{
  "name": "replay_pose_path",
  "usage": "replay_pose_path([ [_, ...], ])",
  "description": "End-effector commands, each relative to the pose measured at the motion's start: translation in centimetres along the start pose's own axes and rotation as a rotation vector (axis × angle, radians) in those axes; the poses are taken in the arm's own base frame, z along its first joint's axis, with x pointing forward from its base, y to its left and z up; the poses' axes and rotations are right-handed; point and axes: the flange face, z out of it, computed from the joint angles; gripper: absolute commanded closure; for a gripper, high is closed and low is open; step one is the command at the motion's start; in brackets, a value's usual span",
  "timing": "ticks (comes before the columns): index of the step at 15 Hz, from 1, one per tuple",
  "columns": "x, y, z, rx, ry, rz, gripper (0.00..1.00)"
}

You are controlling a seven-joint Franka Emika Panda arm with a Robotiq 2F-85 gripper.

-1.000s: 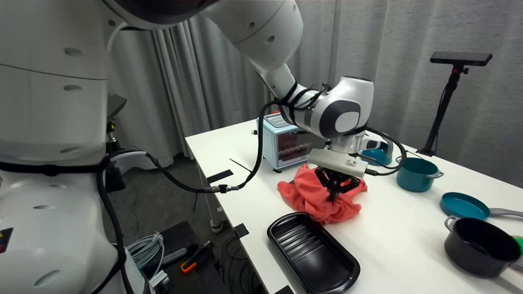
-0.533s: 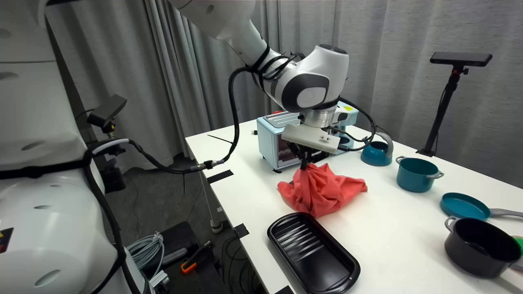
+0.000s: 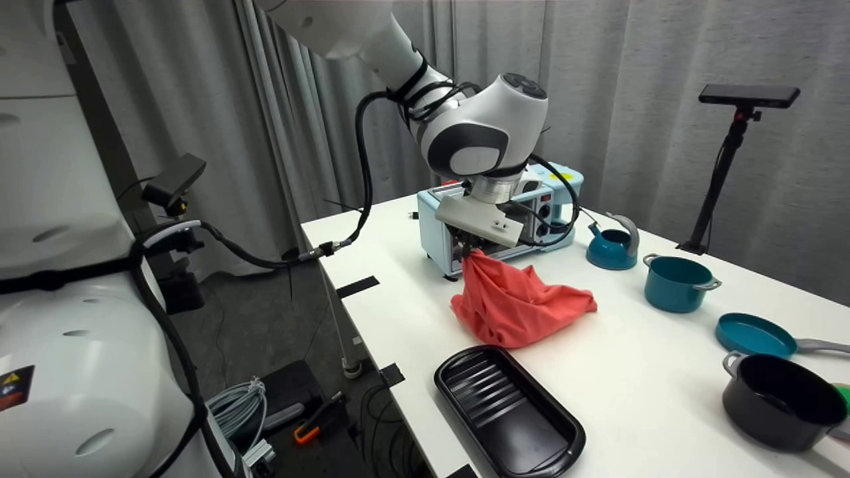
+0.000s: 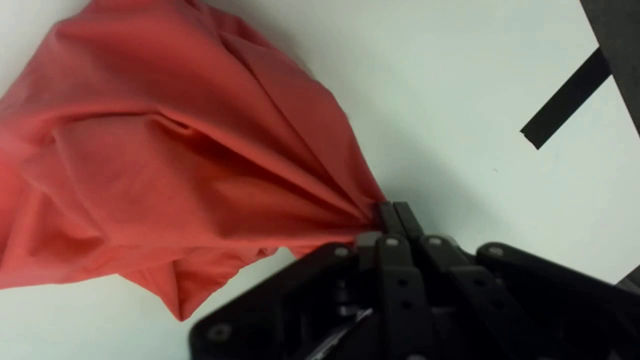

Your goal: Fold the sweatshirt on the table

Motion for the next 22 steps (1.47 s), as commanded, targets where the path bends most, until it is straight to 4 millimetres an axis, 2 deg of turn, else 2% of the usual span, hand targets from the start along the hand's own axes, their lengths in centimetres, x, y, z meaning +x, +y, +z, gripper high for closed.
replay_pose_path([
  [1,1.9,-1.0,0.1,0.044,0.070,0.024,1.00],
  [4,3.4,-1.3,0.2,0.049,0.109,0.042,1.00],
  [5,3.8,-1.2,0.3,0.037,0.115,0.044,0.73],
  [7,4.2,-0.8,0.2,0.018,0.118,0.037,0.65],
  [10,4.4,0.1,-0.6,0.001,0.122,0.035,0.42],
  [12,4.5,0.7,-1.6,-0.019,0.117,0.050,0.27],
  [15,4.3,2.1,-4.2,-0.108,0.061,0.109,0.04],
  [16,4.1,2.6,-5.3,-0.165,0.031,0.127,0.00],
  [19,3.7,4.0,-8.5,-0.307,-0.053,0.182,0.00],
  [22,2.6,4.5,-11.5,-0.347,-0.121,0.220,0.00],
])
